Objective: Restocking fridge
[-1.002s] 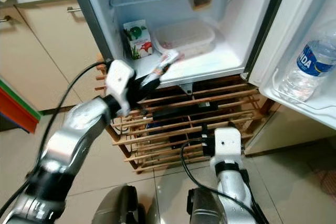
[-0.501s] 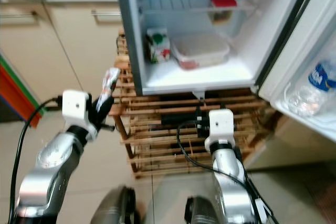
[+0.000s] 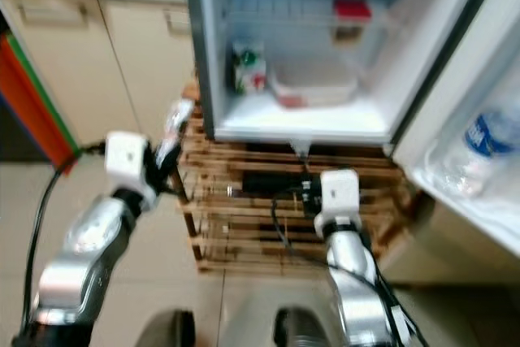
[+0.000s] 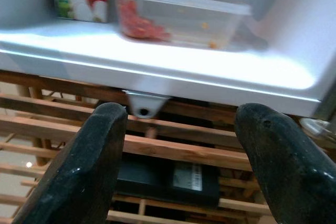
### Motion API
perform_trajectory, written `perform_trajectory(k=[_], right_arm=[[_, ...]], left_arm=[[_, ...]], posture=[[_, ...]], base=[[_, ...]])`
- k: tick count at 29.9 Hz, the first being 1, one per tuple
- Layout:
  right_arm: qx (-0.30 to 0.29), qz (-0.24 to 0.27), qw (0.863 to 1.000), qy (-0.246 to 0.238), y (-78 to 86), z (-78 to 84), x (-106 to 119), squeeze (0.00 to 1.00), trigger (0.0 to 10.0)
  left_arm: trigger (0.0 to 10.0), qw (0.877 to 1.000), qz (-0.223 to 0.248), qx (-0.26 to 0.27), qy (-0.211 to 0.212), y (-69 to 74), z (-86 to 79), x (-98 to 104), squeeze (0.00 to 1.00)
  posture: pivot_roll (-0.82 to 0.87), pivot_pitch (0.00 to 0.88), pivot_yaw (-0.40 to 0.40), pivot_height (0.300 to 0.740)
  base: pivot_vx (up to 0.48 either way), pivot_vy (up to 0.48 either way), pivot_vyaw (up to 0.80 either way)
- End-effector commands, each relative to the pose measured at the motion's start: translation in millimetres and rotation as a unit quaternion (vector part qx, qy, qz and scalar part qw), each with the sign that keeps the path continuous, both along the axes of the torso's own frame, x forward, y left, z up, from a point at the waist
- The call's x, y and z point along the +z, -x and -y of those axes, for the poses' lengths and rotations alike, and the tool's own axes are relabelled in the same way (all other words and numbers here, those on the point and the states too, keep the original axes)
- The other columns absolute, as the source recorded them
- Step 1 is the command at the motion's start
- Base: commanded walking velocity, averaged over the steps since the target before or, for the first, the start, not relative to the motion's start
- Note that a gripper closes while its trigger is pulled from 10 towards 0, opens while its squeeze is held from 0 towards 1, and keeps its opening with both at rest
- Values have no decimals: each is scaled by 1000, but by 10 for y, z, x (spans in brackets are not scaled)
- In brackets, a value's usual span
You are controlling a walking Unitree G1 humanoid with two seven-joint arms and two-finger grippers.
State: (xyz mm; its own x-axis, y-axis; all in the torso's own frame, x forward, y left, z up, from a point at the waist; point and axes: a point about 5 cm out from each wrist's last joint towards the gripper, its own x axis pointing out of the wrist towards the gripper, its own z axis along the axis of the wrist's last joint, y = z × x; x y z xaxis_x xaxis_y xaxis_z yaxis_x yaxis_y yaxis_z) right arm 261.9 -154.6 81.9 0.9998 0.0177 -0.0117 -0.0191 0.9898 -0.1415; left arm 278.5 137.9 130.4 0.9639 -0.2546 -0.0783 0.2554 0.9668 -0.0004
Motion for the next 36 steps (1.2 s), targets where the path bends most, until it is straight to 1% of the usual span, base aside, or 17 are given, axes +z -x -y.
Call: perform_trajectory(k=[1, 6, 9, 10, 12, 14, 17, 20, 22, 26, 27, 30, 35, 36], right_arm=[[-7, -1, 1000, 2, 10, 51, -16, 0, 10000], [-6, 0, 1000, 0, 17, 30, -21, 0, 10000], [-5, 2, 1000, -2, 20, 12, -26, 0, 10000], [-5, 2, 1000, -3, 23, 2, -28, 0, 10000], [-5, 2, 1000, -3, 23, 2, -28, 0, 10000], [-5, 3, 1000, -5, 34, -10, -31, 0, 10000], [-5, 3, 1000, -5, 44, -12, -33, 0, 10000], [-4, 1, 1000, -3, 58, -8, -42, 0, 10000], [-4, 0, 1000, -2, 69, 6, -43, 0, 10000], [-4, -2, 1000, -1, 79, 20, -56, 0, 10000], [-3, -5, 1000, 0, 85, 23, -67, 0, 10000], [1, -10, 1000, 0, 110, 25, -96, 0, 10000], [11, -17, 1000, -6, 145, -2, -127, 0, 10000], [15, -20, 1000, -7, 170, -4, -140, 0, 10000]], left_arm=[[10000, 1000, 8, -16, -2, -22, 84, 35, 0], [10000, 999, 16, -36, -20, -43, 146, 53, 0], [10000, 997, 29, -66, -22, -101, 282, 129, 0], [10000, 996, 35, -77, -21, -139, 338, 163, 0], [10000, 996, 35, -77, -21, -139, 338, 163, 0], [10000, 995, 51, -85, -25, -226, 406, 224, 0], [10000, 994, 59, -90, -32, -266, 436, 253, 0], [10000, 993, 58, -100, -25, -278, 477, 268, 0], [10000, 993, 55, -102, -18, -281, 492, 270, 0], [10000, 994, 55, -97, -17, -284, 488, 267, 0], [10000, 994, 55, -93, -13, -290, 490, 266, 0], [10000, 995, 60, -76, -32, -355, 451, 285, 0], [10000, 994, 55, -85, -35, -407, 459, 302, 0], [10000, 994, 48, -87, -41, -478, 455, 317, 0]], posture=[[-23, 0, 23, 665], [-26, 0, 31, 665], [-28, 0, 37, 665], [-34, 0, 40, 665], [-34, 0, 40, 665], [-43, 0, 46, 665], [-43, 0, 46, 665], [-52, 0, 45, 665], [-52, 0, 43, 665], [-50, 0, 43, 665], [-49, 0, 43, 665], [-47, 0, 46, 665], [-50, 0, 47, 665], [-53, 0, 47, 665]], base=[[0, 0, 0], [0, 0, 0], [0, 0, 0], [431, 0, 0], [431, 0, 0], [480, 0, 0], [480, 0, 0], [480, 0, 0], [480, 0, 0], [480, 0, 0], [0, 0, 0], [0, 0, 0], [0, 0, 0], [0, 0, 0]])
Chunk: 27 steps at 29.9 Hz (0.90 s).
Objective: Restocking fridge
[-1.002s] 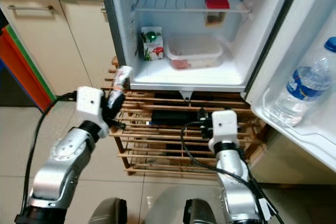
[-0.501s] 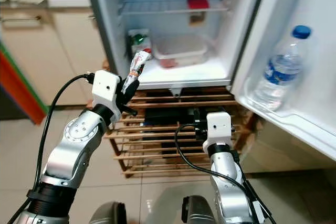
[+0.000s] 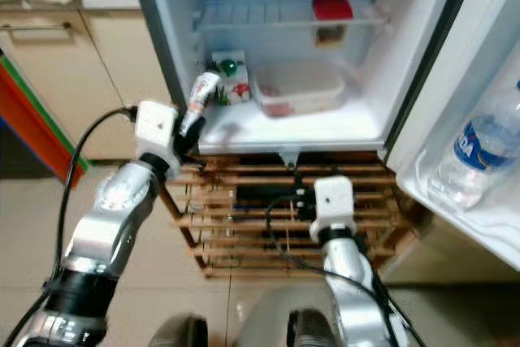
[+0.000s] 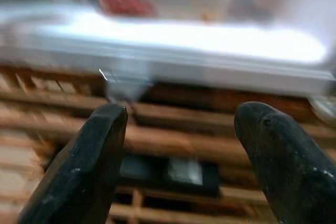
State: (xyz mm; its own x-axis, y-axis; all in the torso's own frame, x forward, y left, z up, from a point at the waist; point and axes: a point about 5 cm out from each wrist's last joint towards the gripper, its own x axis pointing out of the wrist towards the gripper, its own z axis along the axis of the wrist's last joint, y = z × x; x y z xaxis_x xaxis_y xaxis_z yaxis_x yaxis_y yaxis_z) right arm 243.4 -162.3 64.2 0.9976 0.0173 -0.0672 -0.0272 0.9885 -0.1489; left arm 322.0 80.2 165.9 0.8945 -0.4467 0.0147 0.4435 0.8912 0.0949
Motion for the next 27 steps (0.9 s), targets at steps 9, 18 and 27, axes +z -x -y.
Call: perform_trajectory(k=[9, 18, 27], right_arm=[[19, 1, 1000, -11, 90, -18, 28, 0, 10000], [15, 4, 1000, -12, 291, -41, 80, 0, 10000], [8, -19, 1000, -3, 595, -10, 79, 0, 10000]], left_arm=[[10000, 998, 6, -35, -46, -508, 96, 302, 0], [10000, 996, -6, -79, -43, -641, 345, 384, 0], [10000, 996, -7, -72, -51, -719, 473, 361, 0]], posture=[[-95, 0, 67, 665], [-167, 39, 89, 665], [-237, 107, 102, 665]], base=[[0, 0, 0], [0, 0, 0], [0, 0, 0]])
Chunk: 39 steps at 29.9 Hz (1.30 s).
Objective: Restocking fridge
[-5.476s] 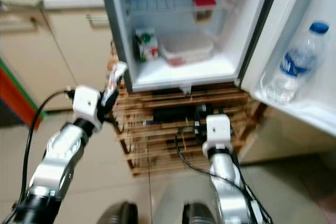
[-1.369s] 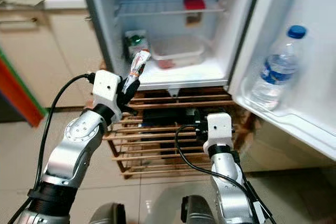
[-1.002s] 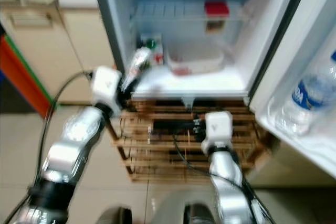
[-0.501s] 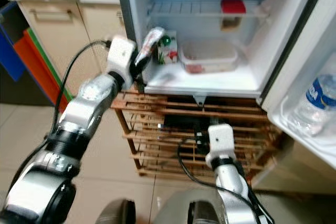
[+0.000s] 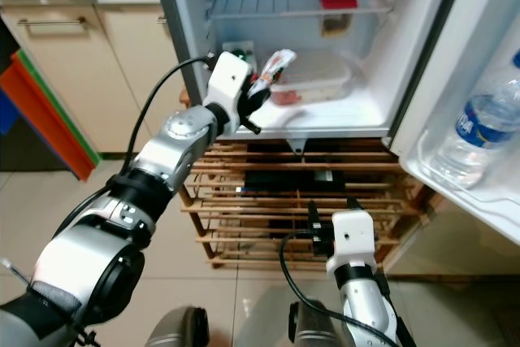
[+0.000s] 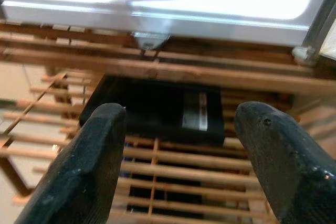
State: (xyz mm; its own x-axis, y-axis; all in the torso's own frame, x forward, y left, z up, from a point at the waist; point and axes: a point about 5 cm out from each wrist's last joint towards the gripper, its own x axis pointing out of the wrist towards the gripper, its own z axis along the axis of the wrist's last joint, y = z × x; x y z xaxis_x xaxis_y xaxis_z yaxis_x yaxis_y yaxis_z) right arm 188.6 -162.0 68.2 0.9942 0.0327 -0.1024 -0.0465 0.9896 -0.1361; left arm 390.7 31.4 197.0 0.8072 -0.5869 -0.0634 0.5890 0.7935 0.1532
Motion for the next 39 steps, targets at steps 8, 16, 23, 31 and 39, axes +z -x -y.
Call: perform_trajectory(k=[8, 16, 23, 31, 39], right_arm=[[-8, -17, 1000, 6, 134, 16, 22, 0, 10000], [-1, -18, 1000, 9, 136, 23, 55, 0, 10000], [-52, 4, 998, -23, 6, 50, 138, 0, 10000], [-32, 28, 999, -30, -253, -31, 184, 0, 10000], [-34, 85, 996, -26, -458, -75, 424, 0, 10000]], left_arm=[[10000, 1000, 19, 4, 3, -45, -55, 59, 0], [10000, 1000, 23, 2, -9, -69, -89, 53, 0], [10000, 993, 1, 29, 112, -18, -436, 85, 0], [10000, 994, 0, -1, 106, 757, -486, -211, 0], [10000, 995, 96, 12, 40, 983, -559, -140, 0]], posture=[[-223, 113, 93, 665], [-229, 126, 88, 665], [-191, 92, 111, 665], [-117, 56, 92, 665], [-97, 0, 84, 665]], base=[[0, 0, 0], [0, 0, 0], [0, 0, 0], [0, 0, 0], [0, 0, 0]])
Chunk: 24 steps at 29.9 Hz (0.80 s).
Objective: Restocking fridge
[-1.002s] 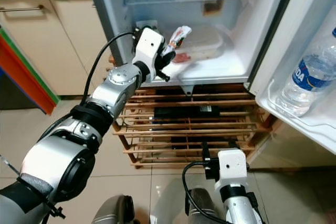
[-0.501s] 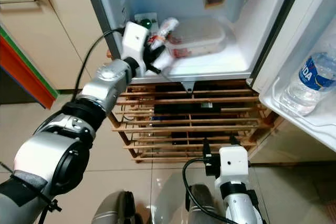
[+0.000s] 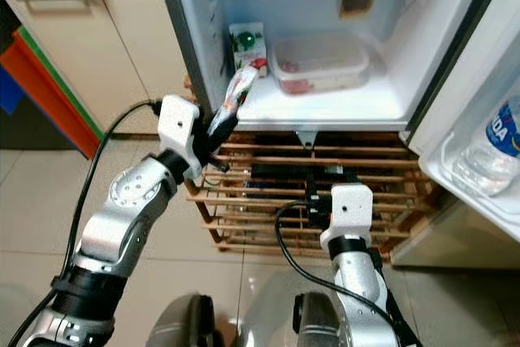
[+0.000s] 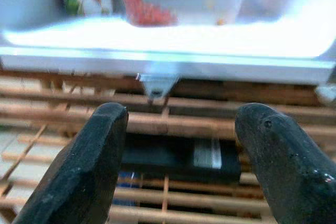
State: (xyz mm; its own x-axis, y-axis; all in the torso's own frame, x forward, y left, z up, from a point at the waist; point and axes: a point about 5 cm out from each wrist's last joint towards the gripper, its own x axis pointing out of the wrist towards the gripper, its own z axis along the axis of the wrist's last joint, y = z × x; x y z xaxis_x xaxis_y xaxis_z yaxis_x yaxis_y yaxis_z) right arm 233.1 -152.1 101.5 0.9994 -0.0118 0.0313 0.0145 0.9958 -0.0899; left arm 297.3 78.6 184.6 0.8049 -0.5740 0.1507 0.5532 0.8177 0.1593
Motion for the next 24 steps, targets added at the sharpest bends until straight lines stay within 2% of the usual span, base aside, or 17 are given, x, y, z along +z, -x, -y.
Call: perform_trajectory(k=[1, 2, 3, 5, 7, 8, 9, 10, 13, 16, 17, 19, 21, 24], right_arm=[[-11, 18, 1000, -2, -13, 25, 92, 0, 10000], [-9, 36, 999, 1, 12, 57, 215, 0, 10000], [-9, 36, 999, 1, 12, 57, 215, 0, 10000], [2, 29, 1000, 10, 93, 102, 206, 0, 10000], [1, 12, 1000, 18, 153, 171, 121, 0, 10000], [-4, 3, 1000, 18, 173, 212, 70, 0, 10000], [-4, 3, 1000, 18, 173, 212, 70, 0, 10000], [-2, 5, 1000, 17, 178, 205, 58, 0, 10000], [-7, 2, 1000, 12, 187, 217, -5, 0, 10000], [-17, -12, 1000, 6, 185, 238, -130, 0, 10000], [-27, -12, 1000, 0, 156, 246, -144, 0, 10000], [-27, -8, 1000, -3, 125, 232, -133, 0, 10000], [-26, 2, 1000, -4, 77, 198, -103, 0, 10000], [-29, 7, 1000, -6, 43, 191, -95, 0, 10000]], left_arm=[[10000, 1000, 6, 9, -19, 49, -88, -15, 0], [10000, 997, -19, 51, -46, 216, -392, -139, 0], [10000, 997, -19, 51, -46, 216, -392, -139, 0], [10000, 993, -62, 66, -72, 390, -568, -301, 0], [10000, 990, -93, 44, -95, 522, -527, -446, 0], [10000, 989, -111, 43, -84, 579, -478, -526, 0], [10000, 989, -111, 43, -84, 579, -478, -526, 0], [10000, 986, -133, 81, -66, 576, -552, -652, 0], [10000, 977, -163, 131, -48, 578, -661, -836, 0], [10000, 976, -142, 161, -34, 482, -688, -778, 0], [10000, 979, -127, 159, -28, 420, -668, -697, 0], [10000, 981, -121, 148, -24, 396, -628, -646, 0], [10000, 984, -115, 134, -31, 371, -579, -632, 0], [10000, 983, -115, 141, -29, 333, -585, -637, 0]], posture=[[-97, 0, 84, 665], [-82, 0, 73, 665], [-82, 0, 73, 665], [-78, 0, 68, 665], [-68, 0, 61, 665], [-70, 0, 61, 665], [-70, 0, 61, 665], [-69, 0, 58, 665], [-59, 0, 50, 665], [-58, 0, 54, 665], [-61, 0, 61, 665], [-65, 0, 67, 665], [-70, 0, 71, 665], [-73, 0, 79, 665]], base=[[0, 0, 0], [0, 0, 0], [0, 0, 0], [0, 0, 0], [0, 0, 0], [0, 0, 0], [0, 0, 0], [0, 0, 0], [0, 0, 0], [0, 0, 0], [0, 0, 0], [0, 0, 0], [0, 0, 0], [0, 0, 0]])
